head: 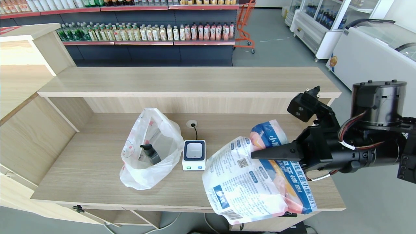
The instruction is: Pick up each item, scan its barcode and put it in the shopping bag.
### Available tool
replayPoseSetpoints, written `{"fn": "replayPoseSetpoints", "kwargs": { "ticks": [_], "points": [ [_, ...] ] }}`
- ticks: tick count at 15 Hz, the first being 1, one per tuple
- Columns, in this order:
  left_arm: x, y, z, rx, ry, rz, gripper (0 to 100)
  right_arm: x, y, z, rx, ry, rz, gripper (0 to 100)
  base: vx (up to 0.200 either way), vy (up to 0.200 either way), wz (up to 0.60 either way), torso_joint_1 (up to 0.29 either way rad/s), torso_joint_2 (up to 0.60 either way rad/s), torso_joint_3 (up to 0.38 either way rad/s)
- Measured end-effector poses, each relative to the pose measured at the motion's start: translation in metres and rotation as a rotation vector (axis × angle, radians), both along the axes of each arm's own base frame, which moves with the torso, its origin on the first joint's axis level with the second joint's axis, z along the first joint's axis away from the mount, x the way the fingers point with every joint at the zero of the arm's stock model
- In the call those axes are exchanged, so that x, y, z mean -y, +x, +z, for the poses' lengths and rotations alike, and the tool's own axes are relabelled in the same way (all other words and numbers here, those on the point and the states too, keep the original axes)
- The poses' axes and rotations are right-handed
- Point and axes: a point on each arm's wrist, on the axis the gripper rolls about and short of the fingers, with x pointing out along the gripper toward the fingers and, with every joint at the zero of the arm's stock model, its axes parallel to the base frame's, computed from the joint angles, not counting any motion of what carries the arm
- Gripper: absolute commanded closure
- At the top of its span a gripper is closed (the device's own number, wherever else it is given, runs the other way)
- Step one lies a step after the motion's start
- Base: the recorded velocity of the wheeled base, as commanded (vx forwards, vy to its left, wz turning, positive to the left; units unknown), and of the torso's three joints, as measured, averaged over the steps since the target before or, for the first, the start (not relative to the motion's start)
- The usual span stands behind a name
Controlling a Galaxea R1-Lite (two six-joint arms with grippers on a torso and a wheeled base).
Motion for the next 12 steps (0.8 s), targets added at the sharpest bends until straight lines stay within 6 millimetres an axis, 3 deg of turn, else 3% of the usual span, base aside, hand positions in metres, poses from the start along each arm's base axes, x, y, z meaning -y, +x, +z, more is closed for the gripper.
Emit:
{"fn": "replayPoseSetpoints", "kwargs": {
  "ticks": [8, 12],
  "points": [
    [0.0, 0.0, 0.0, 0.0, 0.0, 0.0, 0, 0.0013, -0.0017, 0.001, 0.073, -0.005, 0.007, 100, 0.0, 0.0, 0.0, 0.0, 0.0, 0.0],
    [0.0, 0.0, 0.0, 0.0, 0.0, 0.0, 0, 0.0051, 0.0074, -0.0068, 0.554, -0.175, -0.134, 100, 0.0, 0.0, 0.0, 0.0, 0.0, 0.0]
  ]
}}
